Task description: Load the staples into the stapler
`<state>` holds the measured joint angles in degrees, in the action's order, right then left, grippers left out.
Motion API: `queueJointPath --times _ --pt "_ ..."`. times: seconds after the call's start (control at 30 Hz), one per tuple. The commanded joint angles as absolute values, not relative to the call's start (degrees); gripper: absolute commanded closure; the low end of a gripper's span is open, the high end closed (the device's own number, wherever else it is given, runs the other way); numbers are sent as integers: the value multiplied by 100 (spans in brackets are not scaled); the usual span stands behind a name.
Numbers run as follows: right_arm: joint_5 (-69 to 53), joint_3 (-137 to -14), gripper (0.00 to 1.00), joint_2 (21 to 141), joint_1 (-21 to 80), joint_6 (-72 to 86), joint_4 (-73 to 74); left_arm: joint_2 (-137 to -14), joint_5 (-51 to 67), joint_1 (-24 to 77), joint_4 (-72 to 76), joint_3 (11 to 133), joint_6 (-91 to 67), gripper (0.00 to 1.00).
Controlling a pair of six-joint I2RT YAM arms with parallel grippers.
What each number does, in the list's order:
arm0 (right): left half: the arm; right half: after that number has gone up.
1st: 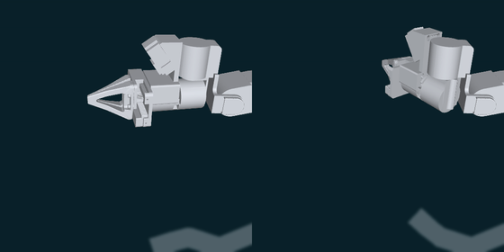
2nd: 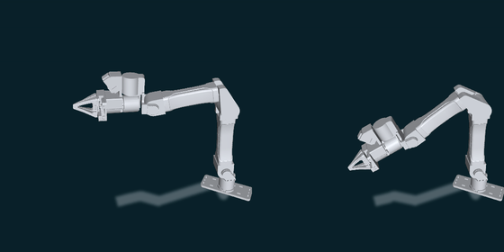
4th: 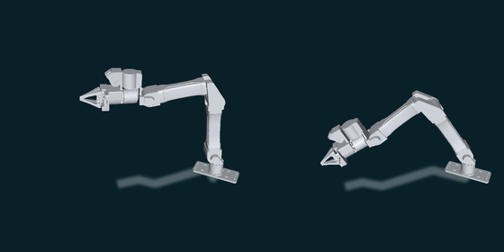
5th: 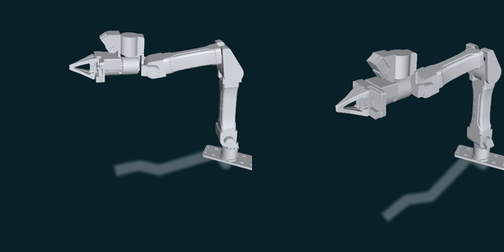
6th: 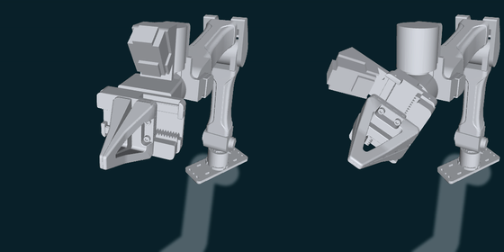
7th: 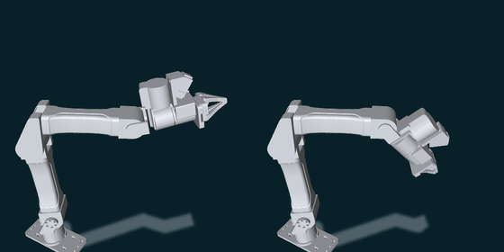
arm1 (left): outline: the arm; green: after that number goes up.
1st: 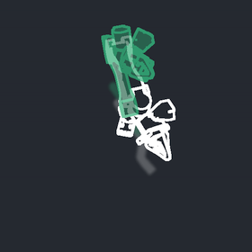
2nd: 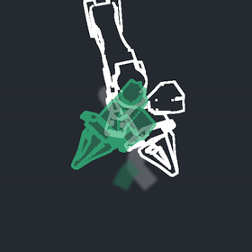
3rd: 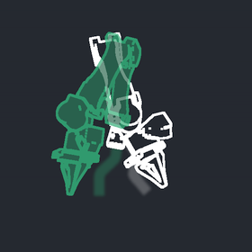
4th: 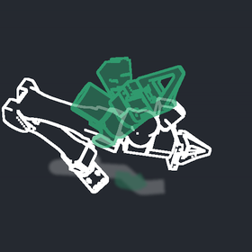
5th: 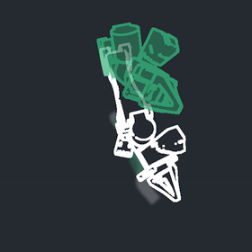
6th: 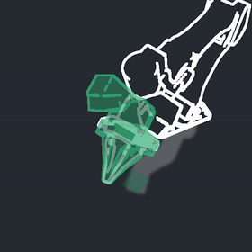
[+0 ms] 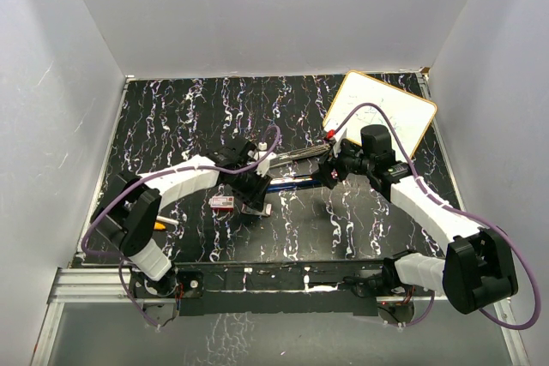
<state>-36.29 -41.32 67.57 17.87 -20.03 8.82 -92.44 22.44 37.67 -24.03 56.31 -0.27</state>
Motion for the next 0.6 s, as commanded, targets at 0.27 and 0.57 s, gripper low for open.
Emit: queueJointPath --times 0.27,0.57 --pt "-3805 -4096 30 6712 1767 -1981 643 -9318 1696 3891 -2418 5741 -88 59" --pt "-3831 -4078 30 6688 1756 -1978 634 -9422 1730 3915 -2419 5748 -34 60"
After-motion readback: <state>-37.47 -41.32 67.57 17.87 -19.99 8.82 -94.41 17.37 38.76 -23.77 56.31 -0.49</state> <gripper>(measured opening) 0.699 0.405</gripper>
